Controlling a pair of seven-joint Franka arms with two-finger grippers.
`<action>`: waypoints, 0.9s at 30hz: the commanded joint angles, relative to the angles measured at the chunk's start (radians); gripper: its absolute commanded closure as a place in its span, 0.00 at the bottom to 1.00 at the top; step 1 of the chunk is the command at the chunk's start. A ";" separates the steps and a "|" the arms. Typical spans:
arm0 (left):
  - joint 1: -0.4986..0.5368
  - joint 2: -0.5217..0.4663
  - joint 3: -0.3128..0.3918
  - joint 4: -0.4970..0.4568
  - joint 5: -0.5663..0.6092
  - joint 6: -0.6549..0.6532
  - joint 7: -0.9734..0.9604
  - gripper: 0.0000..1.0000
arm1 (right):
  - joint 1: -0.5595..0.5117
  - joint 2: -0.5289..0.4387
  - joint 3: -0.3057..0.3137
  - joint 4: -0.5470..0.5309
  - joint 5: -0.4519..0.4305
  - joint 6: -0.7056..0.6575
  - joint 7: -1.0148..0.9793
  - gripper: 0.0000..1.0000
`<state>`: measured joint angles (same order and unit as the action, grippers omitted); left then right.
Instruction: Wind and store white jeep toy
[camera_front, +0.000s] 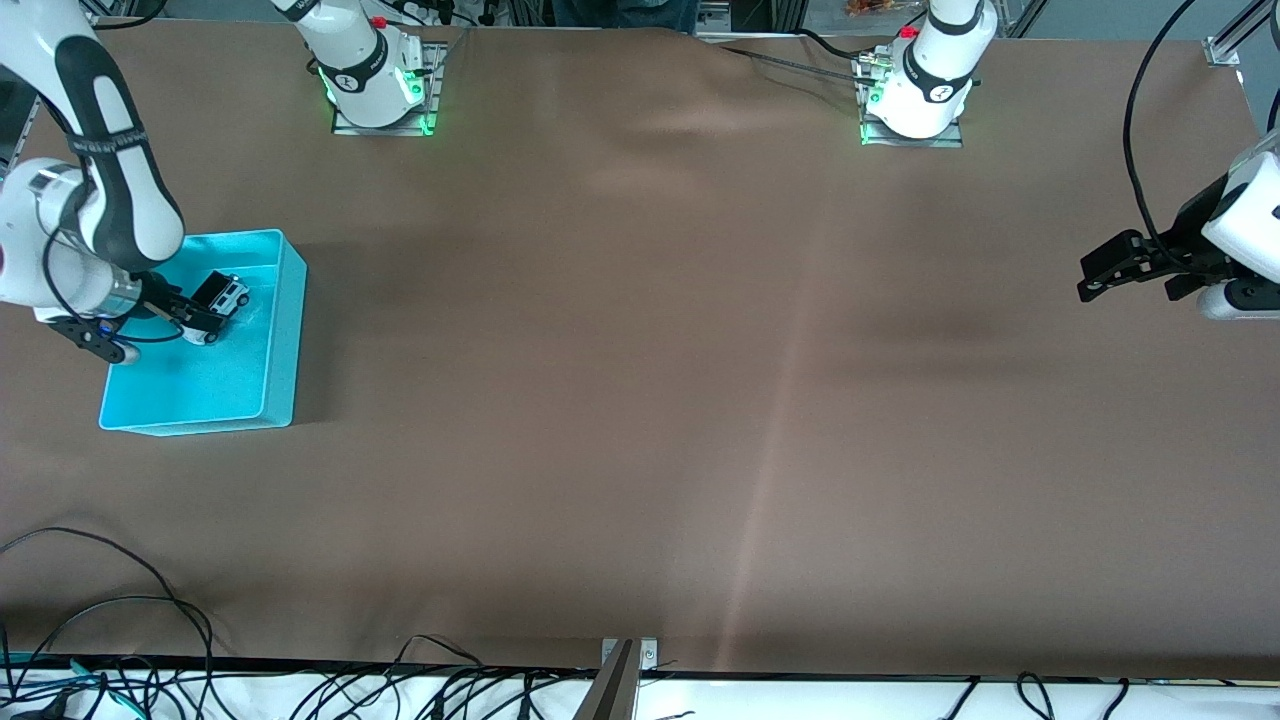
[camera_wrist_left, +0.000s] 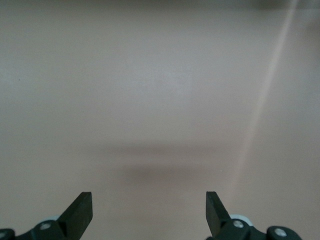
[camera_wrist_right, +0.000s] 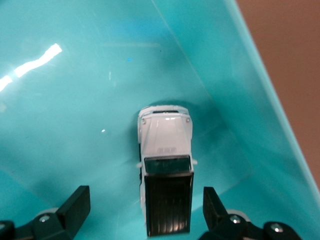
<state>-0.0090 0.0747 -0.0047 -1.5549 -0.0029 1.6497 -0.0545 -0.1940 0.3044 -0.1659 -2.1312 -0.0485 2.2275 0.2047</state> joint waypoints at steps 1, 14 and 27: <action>0.003 0.007 -0.001 0.024 -0.009 -0.021 -0.004 0.00 | -0.013 -0.132 0.014 -0.026 -0.020 -0.083 0.030 0.00; 0.003 0.007 -0.001 0.024 -0.011 -0.021 -0.004 0.00 | 0.002 -0.352 0.045 -0.024 -0.007 -0.199 0.059 0.00; 0.003 0.007 -0.001 0.024 -0.011 -0.021 -0.004 0.00 | 0.058 -0.478 0.131 -0.003 -0.004 -0.310 0.064 0.00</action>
<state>-0.0090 0.0747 -0.0047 -1.5549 -0.0029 1.6497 -0.0545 -0.1490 -0.1207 -0.0853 -2.1326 -0.0484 1.9575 0.2464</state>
